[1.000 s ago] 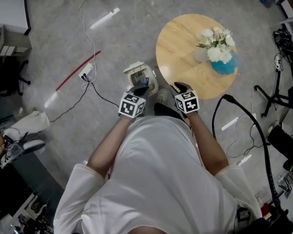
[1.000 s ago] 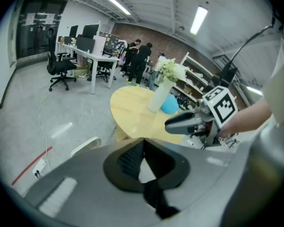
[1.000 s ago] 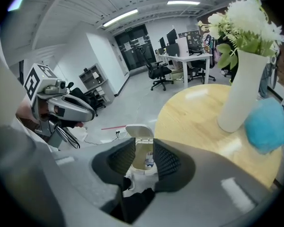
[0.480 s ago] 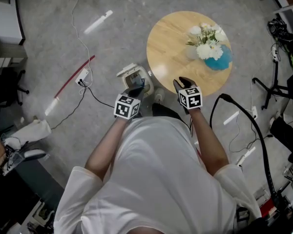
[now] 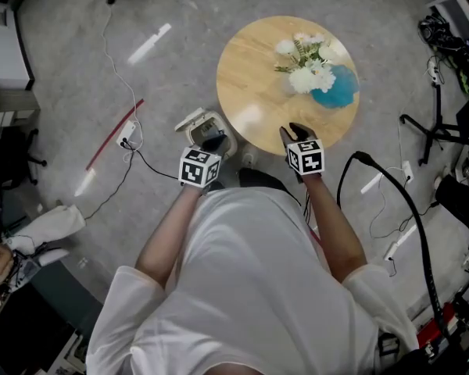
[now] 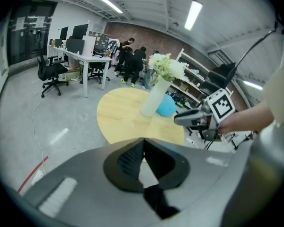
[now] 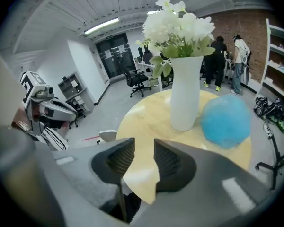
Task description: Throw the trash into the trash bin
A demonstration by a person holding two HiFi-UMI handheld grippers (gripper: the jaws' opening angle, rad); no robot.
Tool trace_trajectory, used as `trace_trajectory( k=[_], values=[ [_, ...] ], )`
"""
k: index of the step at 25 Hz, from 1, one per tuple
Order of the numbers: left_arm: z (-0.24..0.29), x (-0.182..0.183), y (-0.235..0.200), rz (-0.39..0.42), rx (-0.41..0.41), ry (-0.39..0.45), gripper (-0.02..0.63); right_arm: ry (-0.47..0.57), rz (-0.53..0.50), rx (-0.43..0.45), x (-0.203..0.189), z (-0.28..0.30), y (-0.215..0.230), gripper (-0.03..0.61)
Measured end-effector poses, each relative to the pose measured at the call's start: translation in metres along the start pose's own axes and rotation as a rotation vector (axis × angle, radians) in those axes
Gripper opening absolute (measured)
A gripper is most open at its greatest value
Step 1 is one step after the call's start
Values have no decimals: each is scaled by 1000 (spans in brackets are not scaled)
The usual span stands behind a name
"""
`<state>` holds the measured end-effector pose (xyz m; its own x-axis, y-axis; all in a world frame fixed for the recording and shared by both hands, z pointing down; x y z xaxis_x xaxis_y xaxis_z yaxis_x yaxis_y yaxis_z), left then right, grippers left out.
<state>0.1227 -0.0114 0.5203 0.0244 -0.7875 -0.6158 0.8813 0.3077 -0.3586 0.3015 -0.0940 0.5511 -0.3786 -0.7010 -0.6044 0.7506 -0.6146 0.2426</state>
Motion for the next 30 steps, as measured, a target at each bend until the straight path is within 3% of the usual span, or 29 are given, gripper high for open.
trace_trajectory(
  k=[11, 21, 30],
  values=[
    [23, 28, 19, 54, -45, -9, 5, 30, 63, -82, 7, -14, 49, 141],
    [25, 42, 22, 151, -120, -31, 5, 62, 142, -211, 9, -27, 73, 147],
    [39, 53, 32, 190, -150, -45, 5, 72, 190, -257, 8, -31, 95, 152]
  ],
)
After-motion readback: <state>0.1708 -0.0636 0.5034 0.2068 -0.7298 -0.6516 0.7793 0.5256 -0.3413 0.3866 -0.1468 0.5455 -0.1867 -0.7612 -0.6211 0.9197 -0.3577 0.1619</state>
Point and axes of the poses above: the fingertips, and each gripper's own axes: z forward along the fingers, y to its right, x out of its top, the point moved 1 cm from there along -z, backward along the fingers, and after that the axes turned 3 degrees about z, right-handed, at the moved point
